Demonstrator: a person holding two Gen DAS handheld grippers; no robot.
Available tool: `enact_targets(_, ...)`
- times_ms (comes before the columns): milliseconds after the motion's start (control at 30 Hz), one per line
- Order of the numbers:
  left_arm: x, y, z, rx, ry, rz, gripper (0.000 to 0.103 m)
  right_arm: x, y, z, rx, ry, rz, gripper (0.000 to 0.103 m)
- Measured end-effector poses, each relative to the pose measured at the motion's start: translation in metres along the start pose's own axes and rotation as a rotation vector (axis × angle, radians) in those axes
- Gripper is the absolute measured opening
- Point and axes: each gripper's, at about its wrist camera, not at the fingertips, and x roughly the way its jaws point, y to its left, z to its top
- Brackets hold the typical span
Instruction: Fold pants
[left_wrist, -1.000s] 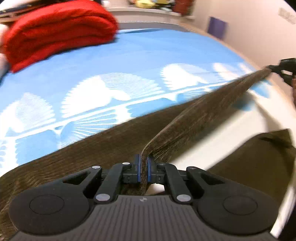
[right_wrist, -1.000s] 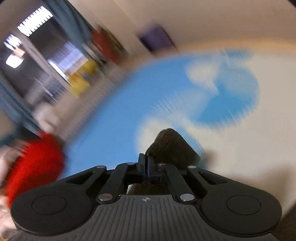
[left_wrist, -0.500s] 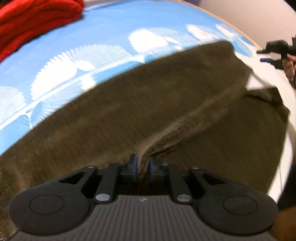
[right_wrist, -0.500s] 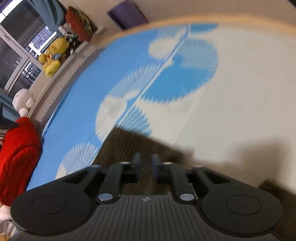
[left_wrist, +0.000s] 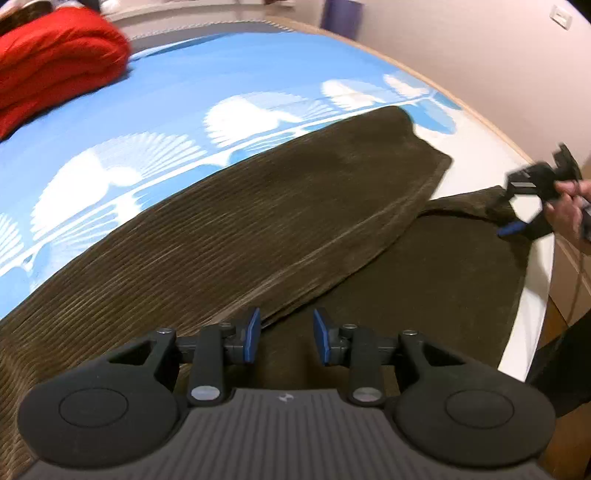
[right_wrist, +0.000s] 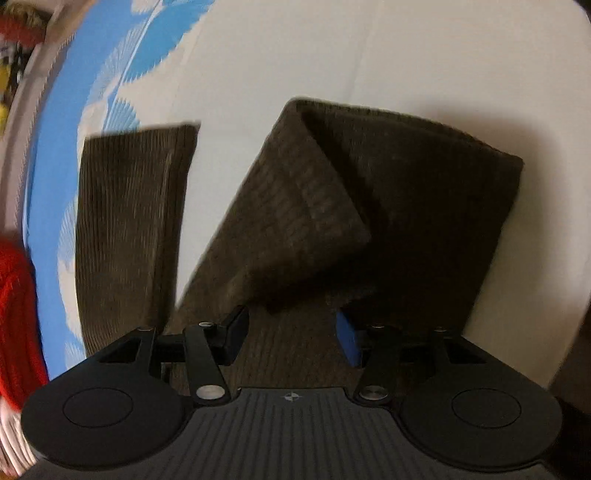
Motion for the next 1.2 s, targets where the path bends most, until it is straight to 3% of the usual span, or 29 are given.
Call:
enact_targets(67, 0.009, -0.018, 0.005, 0.031, -0.003, -0.013, 0.045, -0.006, 0.006, 0.005, 0.019, -0.070, 0.037, 0.054)
enact_targets(100, 0.016, -0.029, 0.007, 0.054, -0.002, -0.020, 0.048, -0.008, 0.010, 0.007, 0.024, -0.096, 0.055, 0.047)
enact_targets(133, 0.023, -0.039, 0.011, 0.076, -0.005, -0.027, 0.048, -0.007, 0.018, 0.014, 0.024, -0.121, 0.080, 0.032)
enact_targets(200, 0.036, -0.054, 0.017, 0.106, -0.010, -0.035, 0.050, -0.009, 0.029, 0.026, 0.014, -0.201, 0.152, 0.022)
enact_targets(300, 0.056, -0.072, 0.027, 0.124, -0.012, -0.050, 0.050, -0.016, 0.047, 0.047, -0.096, -0.350, 0.277, 0.022)
enact_targets(367, 0.065, -0.082, 0.031, 0.150, -0.007, -0.051, 0.050, -0.023, 0.049, 0.061, -0.133, -0.417, 0.316, 0.022)
enact_targets(433, 0.065, -0.088, 0.034, 0.176, -0.020, -0.056, 0.050, -0.037, 0.044, 0.072, -0.142, -0.451, 0.266, 0.029)
enact_targets(500, 0.062, -0.086, 0.036, 0.178, -0.036, -0.058, 0.051, -0.046, 0.038, 0.078, -0.177, -0.465, 0.133, 0.039)
enact_targets(600, 0.051, -0.069, 0.038, 0.145, -0.059, -0.030, 0.051, -0.055, 0.017, 0.080, -0.188, -0.433, -0.068, 0.044)
enact_targets(800, -0.002, -0.011, 0.031, -0.036, -0.139, 0.089, 0.051, -0.059, -0.028, 0.065, -0.176, -0.293, -0.208, 0.054)
enact_targets(933, -0.067, 0.036, 0.009, -0.209, -0.168, 0.170, 0.051, -0.055, -0.053, 0.051, -0.225, -0.199, -0.248, 0.054)
enact_targets(1033, -0.121, 0.070, -0.023, -0.316, -0.159, 0.274, 0.051, -0.051, -0.059, 0.039, -0.327, -0.124, -0.215, 0.055)
enact_targets(1200, -0.188, 0.115, -0.112, -0.512, -0.128, 0.390, 0.061, -0.041, -0.052, 0.016, -0.483, -0.086, -0.241, 0.059)
